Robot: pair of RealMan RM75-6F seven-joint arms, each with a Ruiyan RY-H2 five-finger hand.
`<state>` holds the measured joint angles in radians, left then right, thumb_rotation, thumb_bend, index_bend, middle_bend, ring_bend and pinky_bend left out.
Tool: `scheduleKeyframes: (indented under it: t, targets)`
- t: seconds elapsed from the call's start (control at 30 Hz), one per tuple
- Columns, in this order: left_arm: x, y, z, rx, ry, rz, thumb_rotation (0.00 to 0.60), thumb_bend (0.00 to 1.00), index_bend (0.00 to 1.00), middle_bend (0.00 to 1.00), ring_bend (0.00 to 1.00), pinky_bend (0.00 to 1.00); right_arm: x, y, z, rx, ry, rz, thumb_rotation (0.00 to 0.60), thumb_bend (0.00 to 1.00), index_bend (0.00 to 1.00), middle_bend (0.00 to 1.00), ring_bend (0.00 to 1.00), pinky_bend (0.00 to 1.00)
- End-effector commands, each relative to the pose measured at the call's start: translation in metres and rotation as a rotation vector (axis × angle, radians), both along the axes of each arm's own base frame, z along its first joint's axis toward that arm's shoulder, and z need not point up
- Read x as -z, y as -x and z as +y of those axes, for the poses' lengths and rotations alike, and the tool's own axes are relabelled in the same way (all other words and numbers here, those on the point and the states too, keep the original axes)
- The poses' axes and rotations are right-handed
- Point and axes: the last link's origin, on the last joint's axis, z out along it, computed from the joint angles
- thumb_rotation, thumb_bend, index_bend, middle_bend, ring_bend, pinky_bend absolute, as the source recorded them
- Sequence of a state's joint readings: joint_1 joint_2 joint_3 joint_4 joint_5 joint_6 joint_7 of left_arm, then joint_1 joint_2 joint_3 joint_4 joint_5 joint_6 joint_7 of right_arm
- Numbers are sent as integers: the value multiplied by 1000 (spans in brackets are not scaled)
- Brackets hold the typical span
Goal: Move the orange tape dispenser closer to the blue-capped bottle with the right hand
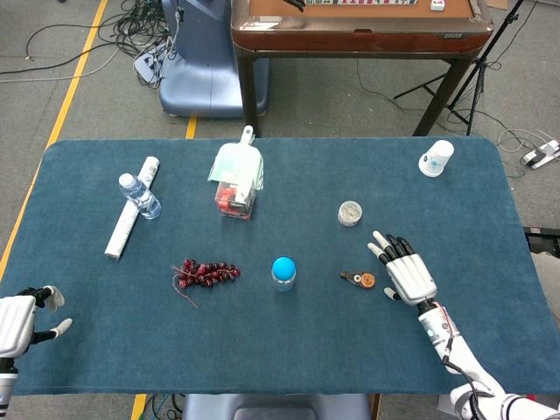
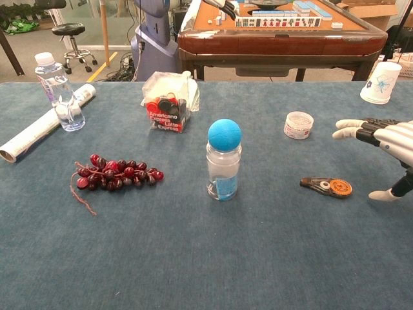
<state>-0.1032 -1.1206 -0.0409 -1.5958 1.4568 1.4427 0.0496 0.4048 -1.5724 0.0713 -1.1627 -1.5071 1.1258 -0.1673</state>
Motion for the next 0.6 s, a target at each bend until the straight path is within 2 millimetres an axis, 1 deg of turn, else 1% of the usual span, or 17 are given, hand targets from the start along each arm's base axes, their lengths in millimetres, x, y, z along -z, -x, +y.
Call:
scheduleKeyframes:
  t: [0.03, 0.6]
  targets:
    - [1, 0, 0, 0, 3, 2, 600, 133, 564, 582, 523, 646, 3, -2, -1, -5, -5, 2, 600, 0, 135, 28, 5, 123]
    - [3, -1, -2, -1, 15, 2, 600, 133, 564, 582, 523, 646, 17, -10, -11, -9, -18, -11, 600, 0, 135, 27, 5, 123]
